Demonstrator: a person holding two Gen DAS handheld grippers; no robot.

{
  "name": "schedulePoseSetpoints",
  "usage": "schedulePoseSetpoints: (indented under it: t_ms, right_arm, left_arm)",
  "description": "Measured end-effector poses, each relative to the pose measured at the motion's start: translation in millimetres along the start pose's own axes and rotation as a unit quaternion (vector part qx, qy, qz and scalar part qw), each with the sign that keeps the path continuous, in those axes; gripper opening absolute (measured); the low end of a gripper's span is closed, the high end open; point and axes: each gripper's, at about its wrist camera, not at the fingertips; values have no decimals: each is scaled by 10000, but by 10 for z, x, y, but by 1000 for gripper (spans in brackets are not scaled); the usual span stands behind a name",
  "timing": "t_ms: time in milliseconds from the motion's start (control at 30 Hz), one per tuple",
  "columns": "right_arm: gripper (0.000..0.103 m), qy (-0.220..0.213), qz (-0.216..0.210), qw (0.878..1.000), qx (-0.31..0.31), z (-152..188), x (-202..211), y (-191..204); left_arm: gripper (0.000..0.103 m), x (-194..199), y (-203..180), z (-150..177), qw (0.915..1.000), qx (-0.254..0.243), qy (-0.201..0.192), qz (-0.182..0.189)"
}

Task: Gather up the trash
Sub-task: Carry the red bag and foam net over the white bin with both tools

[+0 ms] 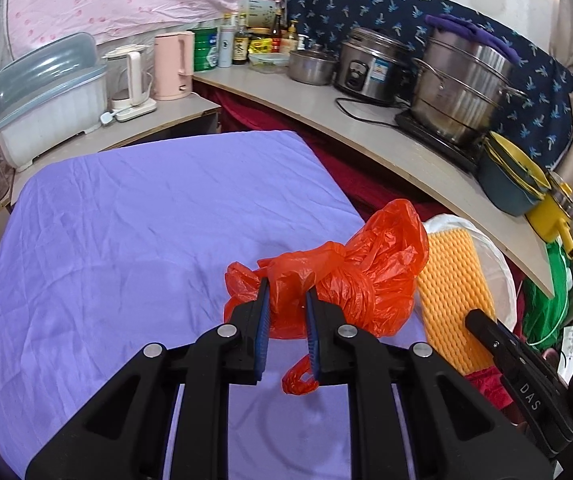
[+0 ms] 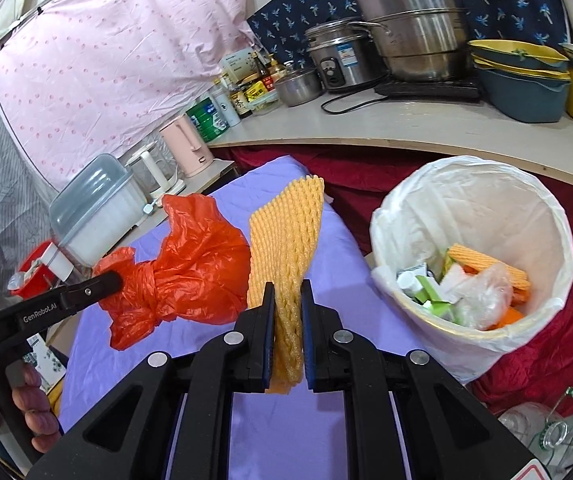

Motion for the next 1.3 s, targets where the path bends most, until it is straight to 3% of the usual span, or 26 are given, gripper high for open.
schedulePoseSetpoints:
  t_ms: [733,1300]
  right_arm:
    - [11,-378,422,9962,-655,-24,444,-940]
    - [12,-613,891,9861,-1264,-363,341,-1685]
  left_arm:
    - [15,-109,-913,95,9974,-617,156,324]
    - [15,-752,-1813,-245,9894,-1203,379,721]
Point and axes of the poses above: each gripper's, at about its wrist camera, not at the fingertips, and x roughly against the way its jaws point, y to its left, z to its underside, and after that the axes turned 7 degrees about -x, right-handed
